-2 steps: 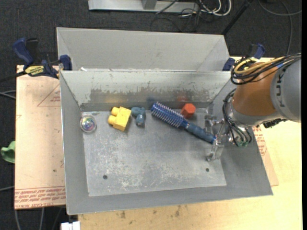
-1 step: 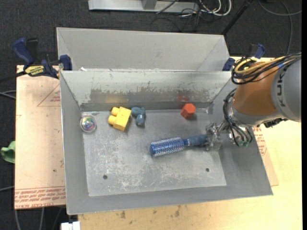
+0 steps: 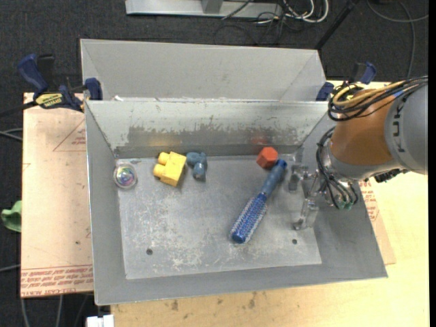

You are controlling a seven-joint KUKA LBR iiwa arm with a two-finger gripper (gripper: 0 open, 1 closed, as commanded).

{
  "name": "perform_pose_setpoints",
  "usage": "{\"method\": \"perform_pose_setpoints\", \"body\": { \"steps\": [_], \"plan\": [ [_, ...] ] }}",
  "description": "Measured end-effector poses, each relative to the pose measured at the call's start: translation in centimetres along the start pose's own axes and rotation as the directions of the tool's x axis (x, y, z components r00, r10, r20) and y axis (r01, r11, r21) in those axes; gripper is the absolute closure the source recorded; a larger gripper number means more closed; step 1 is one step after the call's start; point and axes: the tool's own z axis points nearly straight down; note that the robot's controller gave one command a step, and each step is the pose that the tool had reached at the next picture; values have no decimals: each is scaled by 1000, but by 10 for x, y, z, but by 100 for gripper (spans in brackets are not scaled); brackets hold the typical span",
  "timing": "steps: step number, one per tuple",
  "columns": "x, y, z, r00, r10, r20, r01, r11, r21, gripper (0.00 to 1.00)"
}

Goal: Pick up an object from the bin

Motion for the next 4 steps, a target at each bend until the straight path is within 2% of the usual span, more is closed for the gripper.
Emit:
{"method": "perform_pose_setpoints", "body": {
  "steps": [1,2,3,4],
  "plan": [
    [45,87,-40,1000,8,-3,-8,1000,-5,0],
    [38,128,-3,960,-281,8,281,960,1,0],
    [37,174,-3,967,-256,9,256,967,-1,0],
    [37,172,-3,967,-255,8,255,967,0,100]
  ]
}}
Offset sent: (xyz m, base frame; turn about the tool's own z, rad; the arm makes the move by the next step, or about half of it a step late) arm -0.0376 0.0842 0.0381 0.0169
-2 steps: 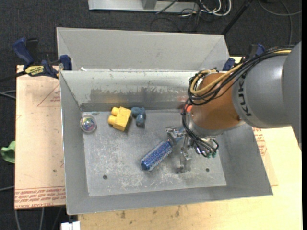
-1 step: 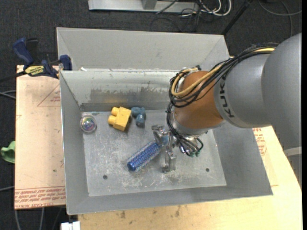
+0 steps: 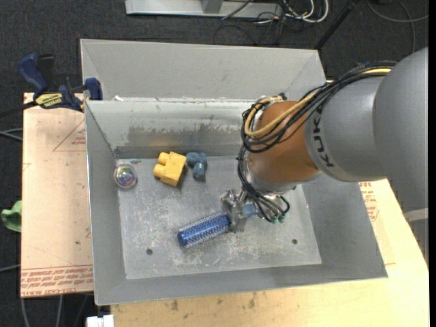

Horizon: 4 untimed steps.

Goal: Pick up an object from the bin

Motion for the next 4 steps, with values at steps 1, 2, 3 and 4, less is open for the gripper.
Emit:
{"method": "perform_pose_setpoints", "body": {
  "steps": [1,2,3,4],
  "plan": [
    [-42,-10,-112,997,76,2,-76,997,0,100],
    [-39,-10,-107,997,75,-9,-75,997,0,0],
    [-80,-15,6,999,44,-14,-44,999,-1,0],
    [-81,-15,1,999,44,-10,-44,999,-1,100]
  ]
}}
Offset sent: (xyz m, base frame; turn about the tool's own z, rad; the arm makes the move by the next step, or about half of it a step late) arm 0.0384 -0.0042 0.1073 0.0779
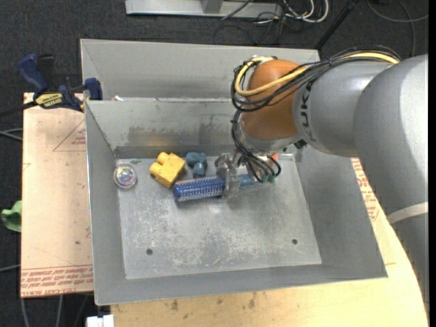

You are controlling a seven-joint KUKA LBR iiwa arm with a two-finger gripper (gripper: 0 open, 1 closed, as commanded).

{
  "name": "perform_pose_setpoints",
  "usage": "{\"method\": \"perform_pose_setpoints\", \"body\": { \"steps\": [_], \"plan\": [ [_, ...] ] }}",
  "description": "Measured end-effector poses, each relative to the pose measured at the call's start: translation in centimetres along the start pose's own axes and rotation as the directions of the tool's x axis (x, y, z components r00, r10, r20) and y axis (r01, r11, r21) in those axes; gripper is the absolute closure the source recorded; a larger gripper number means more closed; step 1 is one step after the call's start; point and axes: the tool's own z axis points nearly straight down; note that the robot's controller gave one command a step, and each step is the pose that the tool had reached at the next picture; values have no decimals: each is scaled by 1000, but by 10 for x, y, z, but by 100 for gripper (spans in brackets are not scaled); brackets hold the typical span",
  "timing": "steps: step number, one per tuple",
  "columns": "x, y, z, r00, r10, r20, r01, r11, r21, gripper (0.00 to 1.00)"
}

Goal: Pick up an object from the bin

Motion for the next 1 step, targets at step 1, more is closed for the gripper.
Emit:
{"method": "perform_pose_setpoints", "body": {
  "steps": [1],
  "plan": [
    [3,-2,-155,999,50,9,-50,999,0,100]
  ]
}}
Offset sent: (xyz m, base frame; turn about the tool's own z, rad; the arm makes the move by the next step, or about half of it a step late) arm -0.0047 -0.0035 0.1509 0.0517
